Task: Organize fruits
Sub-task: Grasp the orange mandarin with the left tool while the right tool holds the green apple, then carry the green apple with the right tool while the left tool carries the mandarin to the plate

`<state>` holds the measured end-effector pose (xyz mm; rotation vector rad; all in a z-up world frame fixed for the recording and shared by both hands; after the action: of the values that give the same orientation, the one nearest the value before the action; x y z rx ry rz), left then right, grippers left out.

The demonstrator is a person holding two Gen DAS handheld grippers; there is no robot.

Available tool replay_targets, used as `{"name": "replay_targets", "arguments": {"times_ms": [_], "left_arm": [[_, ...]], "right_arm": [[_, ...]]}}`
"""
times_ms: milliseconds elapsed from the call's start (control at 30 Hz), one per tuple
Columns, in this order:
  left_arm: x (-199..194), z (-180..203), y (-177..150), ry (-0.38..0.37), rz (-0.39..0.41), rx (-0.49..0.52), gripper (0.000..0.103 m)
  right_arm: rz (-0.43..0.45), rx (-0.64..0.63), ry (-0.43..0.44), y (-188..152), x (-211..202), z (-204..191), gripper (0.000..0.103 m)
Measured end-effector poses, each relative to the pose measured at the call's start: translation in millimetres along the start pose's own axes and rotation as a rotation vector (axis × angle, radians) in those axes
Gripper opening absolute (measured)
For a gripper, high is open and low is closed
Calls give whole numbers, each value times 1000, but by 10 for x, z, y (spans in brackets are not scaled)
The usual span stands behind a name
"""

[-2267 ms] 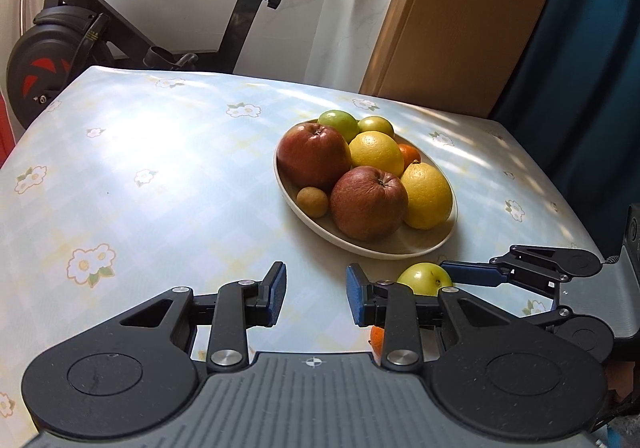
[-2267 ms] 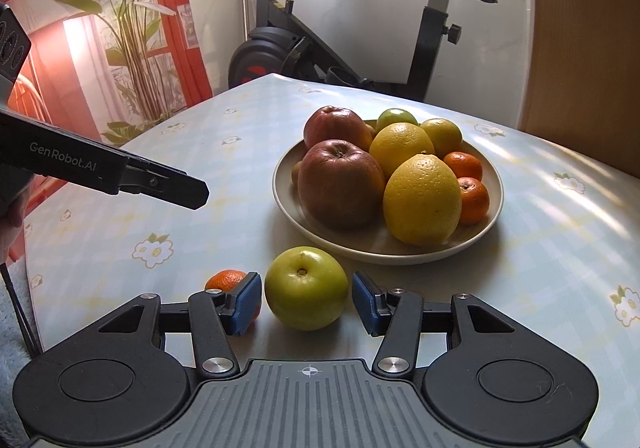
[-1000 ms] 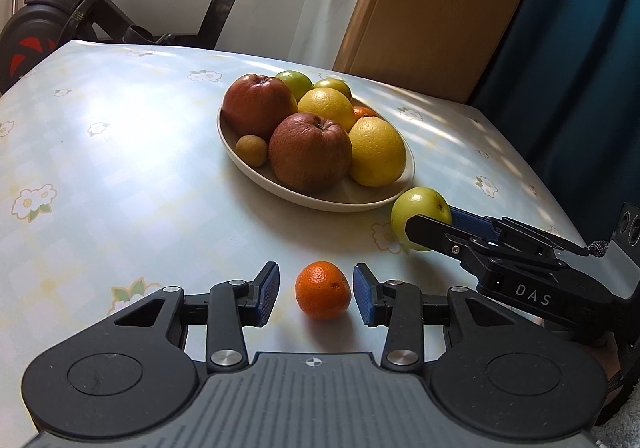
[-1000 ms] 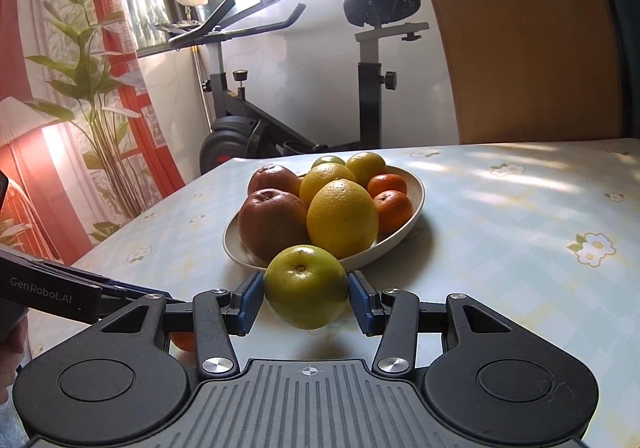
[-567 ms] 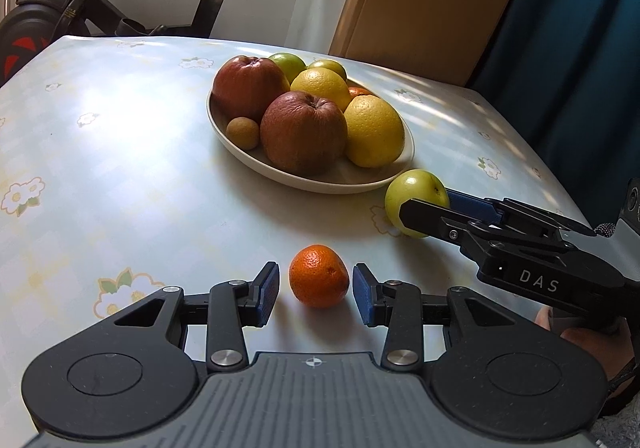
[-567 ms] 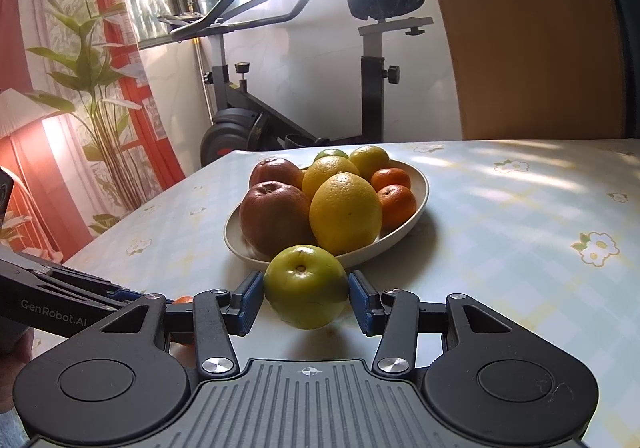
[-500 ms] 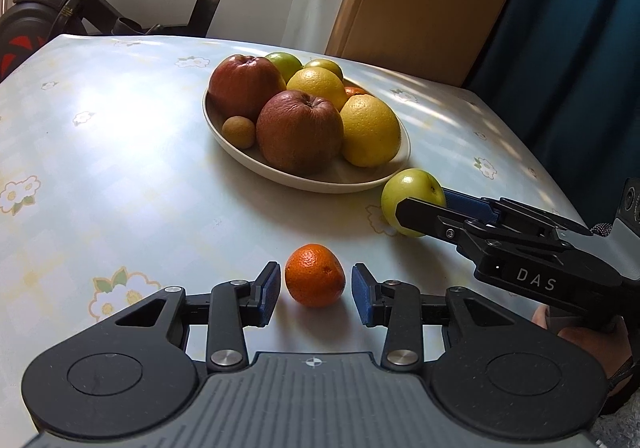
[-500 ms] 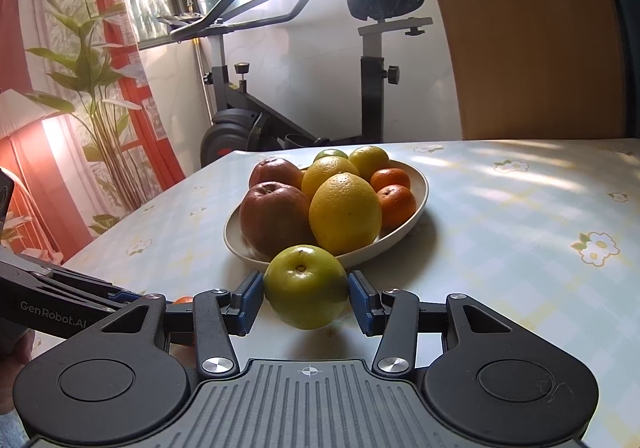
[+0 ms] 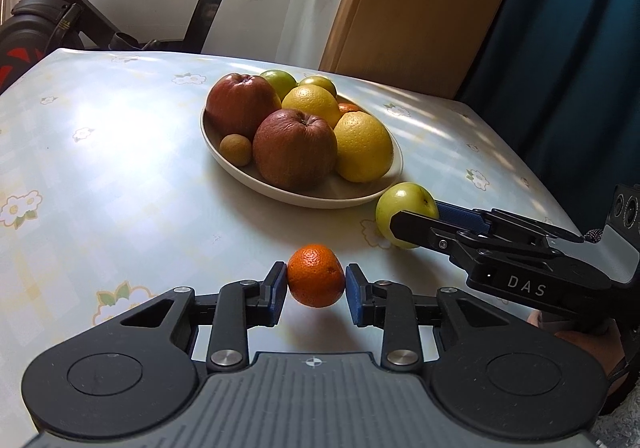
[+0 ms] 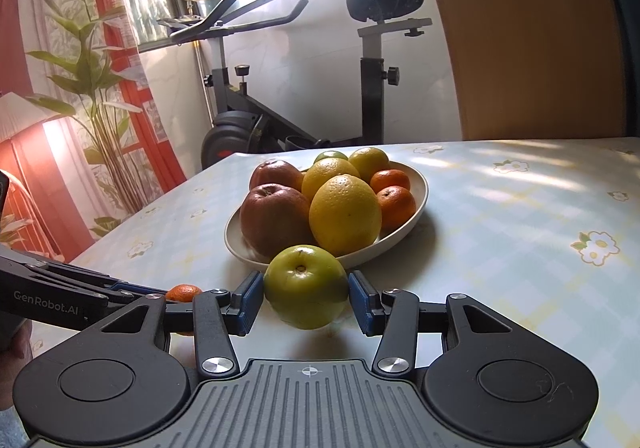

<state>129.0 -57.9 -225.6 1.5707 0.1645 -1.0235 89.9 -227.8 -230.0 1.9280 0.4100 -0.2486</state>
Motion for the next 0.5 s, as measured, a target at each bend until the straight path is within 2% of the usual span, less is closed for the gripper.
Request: {"name": "replay_targets", "arguments": {"times_ms": [333,500], "left_arm": [[-175,-77,244,17,79,7,33],[-252,-124,471,26,122,22,33]], "right_arm": [[-18,-38,1,5,-17,-51,43],[-18,-52,11,134,-70,-111,43]]}}
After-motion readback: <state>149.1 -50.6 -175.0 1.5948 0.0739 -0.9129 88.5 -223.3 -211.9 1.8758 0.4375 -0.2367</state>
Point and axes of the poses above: each gripper's, at about its wrist camera, not at the fingertips, and x roughly the way its jaws point, z to its right, y to its top, the point moved 3 cm from there along x, roughly the way its jaws point, and after that the axes turned 12 degrees about x, right-handed, at the moved point
